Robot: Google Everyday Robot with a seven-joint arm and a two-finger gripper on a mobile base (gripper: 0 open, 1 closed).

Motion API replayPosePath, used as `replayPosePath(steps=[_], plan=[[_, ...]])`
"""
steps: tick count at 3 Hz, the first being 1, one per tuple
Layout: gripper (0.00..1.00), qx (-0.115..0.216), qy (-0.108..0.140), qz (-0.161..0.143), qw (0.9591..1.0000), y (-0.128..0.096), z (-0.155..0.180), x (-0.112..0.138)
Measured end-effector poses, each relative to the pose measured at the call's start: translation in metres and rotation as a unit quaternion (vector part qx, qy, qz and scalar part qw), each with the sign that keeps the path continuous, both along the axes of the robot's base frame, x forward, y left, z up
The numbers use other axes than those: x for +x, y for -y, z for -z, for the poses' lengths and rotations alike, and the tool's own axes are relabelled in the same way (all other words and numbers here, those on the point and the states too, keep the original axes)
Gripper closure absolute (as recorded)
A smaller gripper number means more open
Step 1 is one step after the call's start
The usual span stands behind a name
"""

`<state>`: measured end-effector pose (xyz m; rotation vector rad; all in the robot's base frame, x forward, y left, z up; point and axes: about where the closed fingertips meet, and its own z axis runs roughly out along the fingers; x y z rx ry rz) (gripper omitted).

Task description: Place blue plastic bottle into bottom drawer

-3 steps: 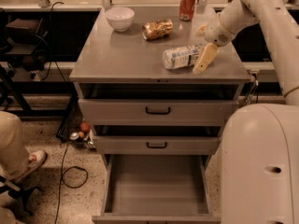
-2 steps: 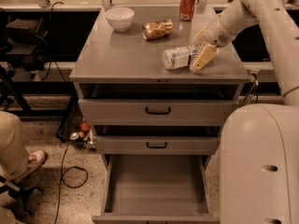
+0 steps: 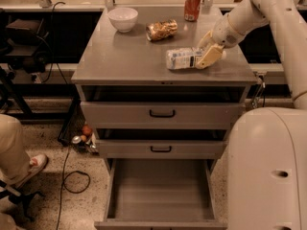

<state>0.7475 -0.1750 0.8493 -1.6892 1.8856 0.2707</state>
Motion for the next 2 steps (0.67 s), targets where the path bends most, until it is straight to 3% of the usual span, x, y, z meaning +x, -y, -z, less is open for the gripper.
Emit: replayPosePath(steps=[1,2], plan=[[0.96,-0.001,0.015,0.000,0.9999,0.006,-0.015,-0.007],[1.00,-0.015,0.036,0.006,0.9992,0.023,-0.037,-0.023]])
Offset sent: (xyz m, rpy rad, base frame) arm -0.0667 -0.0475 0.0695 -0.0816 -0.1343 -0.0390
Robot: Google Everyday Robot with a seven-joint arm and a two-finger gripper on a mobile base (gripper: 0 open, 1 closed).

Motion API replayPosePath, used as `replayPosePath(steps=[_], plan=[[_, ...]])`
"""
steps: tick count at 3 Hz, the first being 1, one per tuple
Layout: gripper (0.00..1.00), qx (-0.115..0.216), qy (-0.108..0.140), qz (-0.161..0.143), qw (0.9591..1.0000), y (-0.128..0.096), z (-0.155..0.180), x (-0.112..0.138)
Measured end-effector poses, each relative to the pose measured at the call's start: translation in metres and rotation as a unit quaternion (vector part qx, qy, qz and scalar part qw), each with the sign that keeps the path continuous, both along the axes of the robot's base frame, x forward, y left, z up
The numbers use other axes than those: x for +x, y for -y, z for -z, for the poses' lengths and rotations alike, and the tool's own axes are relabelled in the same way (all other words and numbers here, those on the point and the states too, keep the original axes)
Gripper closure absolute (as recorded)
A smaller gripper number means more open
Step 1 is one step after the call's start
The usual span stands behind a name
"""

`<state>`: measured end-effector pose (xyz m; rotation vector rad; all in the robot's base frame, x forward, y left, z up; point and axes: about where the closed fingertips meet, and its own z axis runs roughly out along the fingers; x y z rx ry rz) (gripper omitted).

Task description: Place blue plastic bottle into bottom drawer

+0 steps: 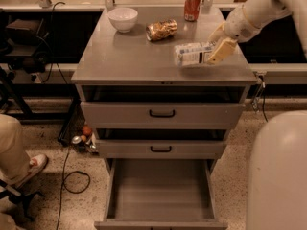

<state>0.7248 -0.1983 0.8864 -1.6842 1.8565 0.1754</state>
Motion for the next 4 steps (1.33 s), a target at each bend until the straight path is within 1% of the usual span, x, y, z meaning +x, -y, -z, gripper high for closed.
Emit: replayPosePath(steps=[1,2,3,4], plan=[[1.00,-0.018,0.005,0.014,0.9997,0.027,-0.020,-0.030],[1.00,-0.027,-0.015,0.031,0.9991,0.055,-0.027,-0.072],[1.00,-0.026,-0.061,0.004,0.9978,0.058,-0.012,-0.114],[1.00,-0.026,-0.061,0.004,0.9978,0.058,-0.012,-0.114]])
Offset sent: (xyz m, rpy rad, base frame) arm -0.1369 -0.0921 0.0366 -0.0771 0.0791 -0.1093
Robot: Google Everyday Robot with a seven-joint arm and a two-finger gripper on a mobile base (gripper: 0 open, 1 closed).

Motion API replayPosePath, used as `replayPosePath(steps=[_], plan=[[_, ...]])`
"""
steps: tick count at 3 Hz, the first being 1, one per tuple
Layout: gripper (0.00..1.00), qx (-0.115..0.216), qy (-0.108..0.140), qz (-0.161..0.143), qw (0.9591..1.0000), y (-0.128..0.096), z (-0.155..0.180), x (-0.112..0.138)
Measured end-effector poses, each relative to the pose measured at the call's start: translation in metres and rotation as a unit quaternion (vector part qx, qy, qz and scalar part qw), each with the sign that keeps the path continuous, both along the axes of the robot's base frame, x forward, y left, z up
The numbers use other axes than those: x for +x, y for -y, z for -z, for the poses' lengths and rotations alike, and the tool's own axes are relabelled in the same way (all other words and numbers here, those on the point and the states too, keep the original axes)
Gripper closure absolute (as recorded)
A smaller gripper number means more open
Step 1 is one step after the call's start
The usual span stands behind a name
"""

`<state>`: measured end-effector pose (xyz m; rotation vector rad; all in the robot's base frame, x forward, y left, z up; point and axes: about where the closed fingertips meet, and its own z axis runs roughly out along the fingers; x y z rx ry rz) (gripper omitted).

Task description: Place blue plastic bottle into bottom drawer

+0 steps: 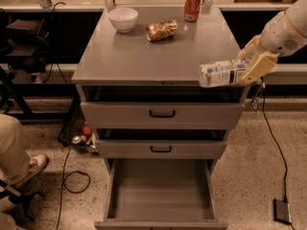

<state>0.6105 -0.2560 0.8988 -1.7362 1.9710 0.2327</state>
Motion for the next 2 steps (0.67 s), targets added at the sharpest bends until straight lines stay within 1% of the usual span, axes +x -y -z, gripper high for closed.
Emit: replayPosePath(steps=[1,2], plan=[[1.00,0.005,-0.012,0.005,0.9999,0.003,0.011,-0.002],[1.00,0.006,-0.034,0.010,0.9993,0.011,0.030,-0.022]])
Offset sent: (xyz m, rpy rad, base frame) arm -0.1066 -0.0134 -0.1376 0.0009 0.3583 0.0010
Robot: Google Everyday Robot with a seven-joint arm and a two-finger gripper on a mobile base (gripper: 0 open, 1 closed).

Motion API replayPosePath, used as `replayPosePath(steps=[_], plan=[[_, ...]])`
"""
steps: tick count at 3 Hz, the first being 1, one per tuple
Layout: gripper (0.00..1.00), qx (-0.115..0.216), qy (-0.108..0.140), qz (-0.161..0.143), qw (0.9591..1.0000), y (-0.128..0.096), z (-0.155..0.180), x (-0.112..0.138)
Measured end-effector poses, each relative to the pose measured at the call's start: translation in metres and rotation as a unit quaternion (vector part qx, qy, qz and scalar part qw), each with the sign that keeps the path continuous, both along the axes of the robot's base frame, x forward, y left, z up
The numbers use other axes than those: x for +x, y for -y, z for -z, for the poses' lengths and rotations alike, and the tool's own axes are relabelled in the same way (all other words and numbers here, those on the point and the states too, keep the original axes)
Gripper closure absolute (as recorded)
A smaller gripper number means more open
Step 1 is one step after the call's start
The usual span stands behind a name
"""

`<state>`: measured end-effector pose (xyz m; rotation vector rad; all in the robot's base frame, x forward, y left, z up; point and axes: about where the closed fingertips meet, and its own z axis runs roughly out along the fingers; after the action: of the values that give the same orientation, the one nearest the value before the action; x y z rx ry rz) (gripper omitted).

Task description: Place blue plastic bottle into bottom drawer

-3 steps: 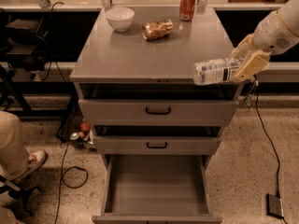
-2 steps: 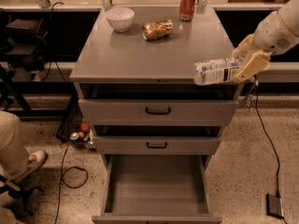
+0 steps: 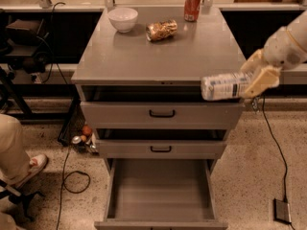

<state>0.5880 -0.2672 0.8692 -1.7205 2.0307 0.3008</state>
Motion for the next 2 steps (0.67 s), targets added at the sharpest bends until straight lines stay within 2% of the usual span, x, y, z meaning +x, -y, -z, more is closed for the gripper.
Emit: replayPosePath(steps=[1,2], plan=[[1.00,0.019,-0.062,0.004,0.9979,-0.007,0.061,-0.055],[1.00,0.032,-0.116,0.003,0.9927,-0.022,0.114,-0.097]])
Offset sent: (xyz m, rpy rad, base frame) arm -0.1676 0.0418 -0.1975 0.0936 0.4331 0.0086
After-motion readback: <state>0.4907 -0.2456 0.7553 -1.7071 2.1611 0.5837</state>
